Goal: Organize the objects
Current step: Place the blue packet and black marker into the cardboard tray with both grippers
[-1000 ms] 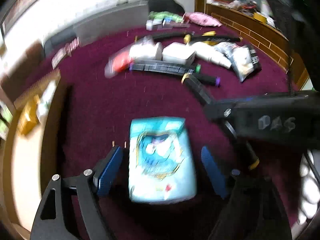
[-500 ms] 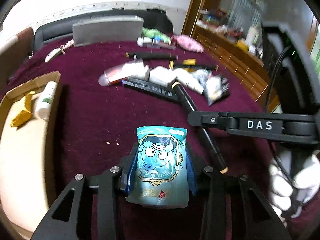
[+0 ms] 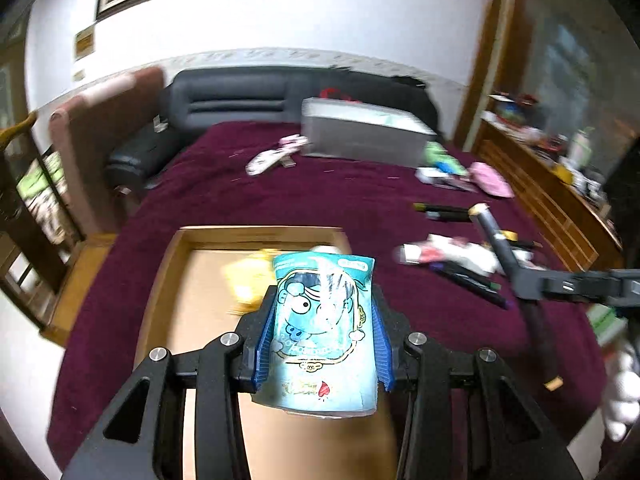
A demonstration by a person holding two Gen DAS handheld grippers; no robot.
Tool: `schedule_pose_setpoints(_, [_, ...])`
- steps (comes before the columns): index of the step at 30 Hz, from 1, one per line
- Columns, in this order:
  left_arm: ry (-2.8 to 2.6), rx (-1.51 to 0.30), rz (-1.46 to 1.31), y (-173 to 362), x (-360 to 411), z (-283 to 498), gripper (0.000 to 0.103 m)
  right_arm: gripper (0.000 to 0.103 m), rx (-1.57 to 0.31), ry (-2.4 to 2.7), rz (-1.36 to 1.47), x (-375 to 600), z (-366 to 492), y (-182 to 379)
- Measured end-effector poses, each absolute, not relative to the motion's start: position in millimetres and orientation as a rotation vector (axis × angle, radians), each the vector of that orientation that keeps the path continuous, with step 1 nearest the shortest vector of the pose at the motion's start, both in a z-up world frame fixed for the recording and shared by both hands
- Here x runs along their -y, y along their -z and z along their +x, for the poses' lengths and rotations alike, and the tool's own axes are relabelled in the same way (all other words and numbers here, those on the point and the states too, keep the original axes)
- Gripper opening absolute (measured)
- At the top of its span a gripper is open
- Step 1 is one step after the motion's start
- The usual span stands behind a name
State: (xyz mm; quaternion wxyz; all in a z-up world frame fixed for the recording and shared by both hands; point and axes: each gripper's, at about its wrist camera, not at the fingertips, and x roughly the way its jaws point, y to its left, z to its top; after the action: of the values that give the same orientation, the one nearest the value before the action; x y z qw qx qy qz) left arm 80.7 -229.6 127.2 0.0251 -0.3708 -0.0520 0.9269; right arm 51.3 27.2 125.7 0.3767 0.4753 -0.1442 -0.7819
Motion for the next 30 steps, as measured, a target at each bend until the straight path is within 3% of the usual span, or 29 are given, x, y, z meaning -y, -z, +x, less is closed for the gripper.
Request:
schedule_pose_setpoints(12, [-2.926,0.129,-1.416,-57.4,306.8,2.6,0.036,0.013,0.361,1.916,1.455,114.8,-17.4,-68.4])
schedule_pose_setpoints(30, [-2.893,0.265,-1.479,-30.1,326.4,-19.2,0.045,0.013,0.179,2.07,1.553,156.3,-51.2,-23.7])
